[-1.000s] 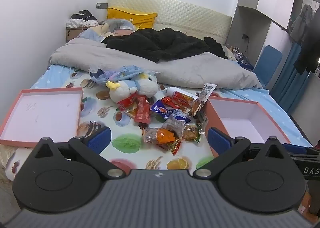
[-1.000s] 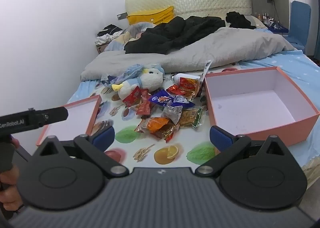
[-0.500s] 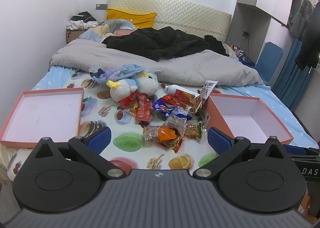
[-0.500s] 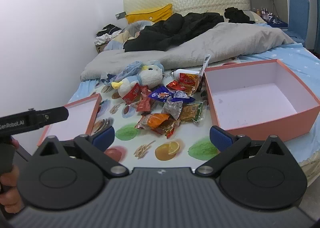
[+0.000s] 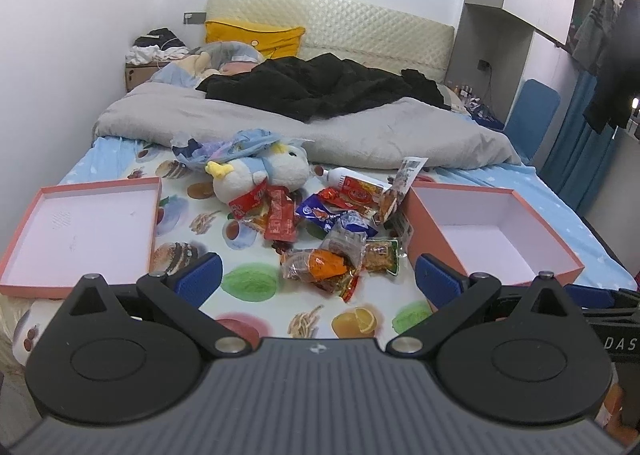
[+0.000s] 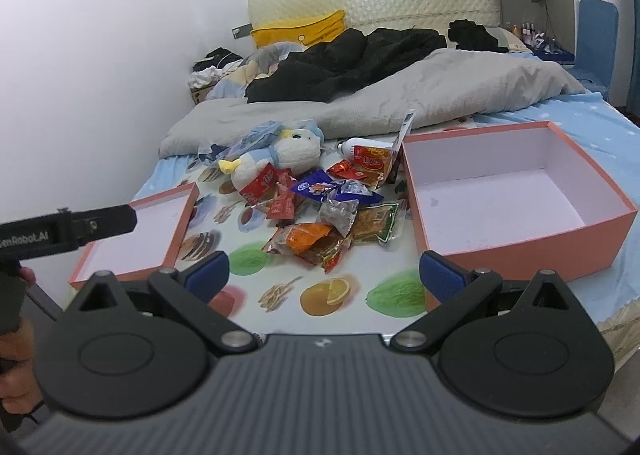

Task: Organize snacks

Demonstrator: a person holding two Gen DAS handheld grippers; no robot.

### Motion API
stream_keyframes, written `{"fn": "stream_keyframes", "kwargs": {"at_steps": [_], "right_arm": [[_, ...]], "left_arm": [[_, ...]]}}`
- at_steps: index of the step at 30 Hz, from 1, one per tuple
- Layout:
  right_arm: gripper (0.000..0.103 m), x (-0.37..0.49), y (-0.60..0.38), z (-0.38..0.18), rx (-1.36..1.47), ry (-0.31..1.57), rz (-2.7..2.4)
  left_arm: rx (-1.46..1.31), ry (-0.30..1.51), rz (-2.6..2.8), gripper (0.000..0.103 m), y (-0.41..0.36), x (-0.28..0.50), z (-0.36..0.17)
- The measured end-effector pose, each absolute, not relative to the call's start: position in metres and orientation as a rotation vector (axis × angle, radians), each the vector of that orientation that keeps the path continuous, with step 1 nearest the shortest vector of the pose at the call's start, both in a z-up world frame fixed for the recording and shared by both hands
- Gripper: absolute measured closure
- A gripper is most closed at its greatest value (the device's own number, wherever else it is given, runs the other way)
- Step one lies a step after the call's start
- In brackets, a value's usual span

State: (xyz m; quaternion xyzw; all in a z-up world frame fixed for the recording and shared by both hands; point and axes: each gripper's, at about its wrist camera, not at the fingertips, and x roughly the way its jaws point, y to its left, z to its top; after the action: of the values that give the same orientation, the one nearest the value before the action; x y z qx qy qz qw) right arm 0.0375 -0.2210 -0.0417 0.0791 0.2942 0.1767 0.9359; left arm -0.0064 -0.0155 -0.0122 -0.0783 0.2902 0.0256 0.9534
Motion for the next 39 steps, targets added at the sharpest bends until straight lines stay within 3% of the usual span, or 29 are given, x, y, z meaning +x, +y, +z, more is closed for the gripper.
{"fn": "stream_keyframes", "kwargs": {"at_steps": [39], "right_arm": [[0.0, 0.0393, -0.2153, -0.0435, 0.162, 0.583, 0.37]], "left_arm": [[-0.158, 0.584, 0.035, 0.0, -0.0198, -0.0052, -0.0176]]}}
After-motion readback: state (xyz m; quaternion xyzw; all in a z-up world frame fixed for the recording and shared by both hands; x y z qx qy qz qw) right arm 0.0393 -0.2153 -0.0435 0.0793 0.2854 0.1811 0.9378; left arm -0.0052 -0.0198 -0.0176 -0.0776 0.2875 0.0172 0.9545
